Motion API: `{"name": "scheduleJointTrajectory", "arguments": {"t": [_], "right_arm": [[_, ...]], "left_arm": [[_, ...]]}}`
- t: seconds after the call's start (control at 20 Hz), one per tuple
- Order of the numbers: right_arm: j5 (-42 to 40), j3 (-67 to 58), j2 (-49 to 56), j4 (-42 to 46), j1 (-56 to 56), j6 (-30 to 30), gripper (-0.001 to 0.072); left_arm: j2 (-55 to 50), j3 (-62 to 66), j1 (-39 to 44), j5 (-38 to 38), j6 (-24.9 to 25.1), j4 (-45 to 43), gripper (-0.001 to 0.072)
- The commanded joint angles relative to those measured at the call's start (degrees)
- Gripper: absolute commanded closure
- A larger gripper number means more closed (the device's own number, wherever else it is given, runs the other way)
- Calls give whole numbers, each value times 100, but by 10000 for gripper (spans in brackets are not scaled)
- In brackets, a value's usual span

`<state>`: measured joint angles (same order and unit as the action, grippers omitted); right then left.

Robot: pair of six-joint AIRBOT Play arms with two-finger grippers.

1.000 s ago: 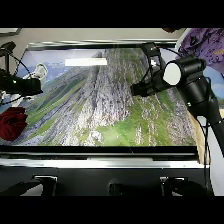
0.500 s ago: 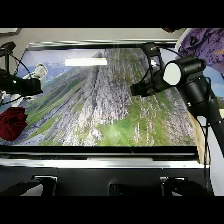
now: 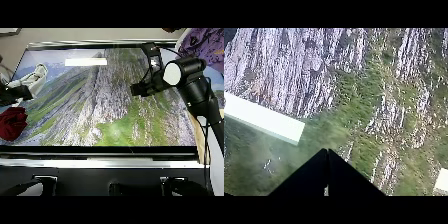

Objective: Fold the clothes and pants, and hang the long-sleeved shirts on hangers.

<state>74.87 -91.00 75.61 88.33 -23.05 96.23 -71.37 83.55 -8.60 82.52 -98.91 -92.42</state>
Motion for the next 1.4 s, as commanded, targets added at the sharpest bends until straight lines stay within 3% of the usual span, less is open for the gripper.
{"name": "scheduleJointTrajectory", "arguments": {"t": [0.0, 0.25, 0.4, 0.75, 0.8, 0.85, 0.9, 1.15, 1.35], "right_arm": [[4, -4, -2, -22, -7, 2, 682], [31, -4, 0, -83, -7, 9, 682], [48, -4, 0, -90, -7, 214, 681], [39, -4, 0, -87, -7, 826, 681], [35, -4, 0, -87, -7, 826, 681], [13, -4, 0, -87, -7, 824, 681], [-4, -4, 0, -87, -7, 824, 681], [-48, -4, -2, -11, -7, 811, 681], [52, -7, -2, 243, -7, 796, 678]], "left_arm": [[-2, -721, -1051, -920, -208, -361, -13], [-28, -1556, -2295, -2223, -422, -332, -13], [-229, -1880, -2894, -2728, -420, 162, -13], [-1158, -1947, -3049, -3023, -420, 450, -13], [-1246, -1945, -3029, -3001, -417, 522, 20], [-1283, -1945, -3021, -2940, -415, 627, 286], [-1279, -1937, -3021, -2846, -365, 855, 689], [-772, -1832, -2658, -2006, 291, 2262, 693], [275, -1834, -1263, -1714, 98, 2470, 693]]}}
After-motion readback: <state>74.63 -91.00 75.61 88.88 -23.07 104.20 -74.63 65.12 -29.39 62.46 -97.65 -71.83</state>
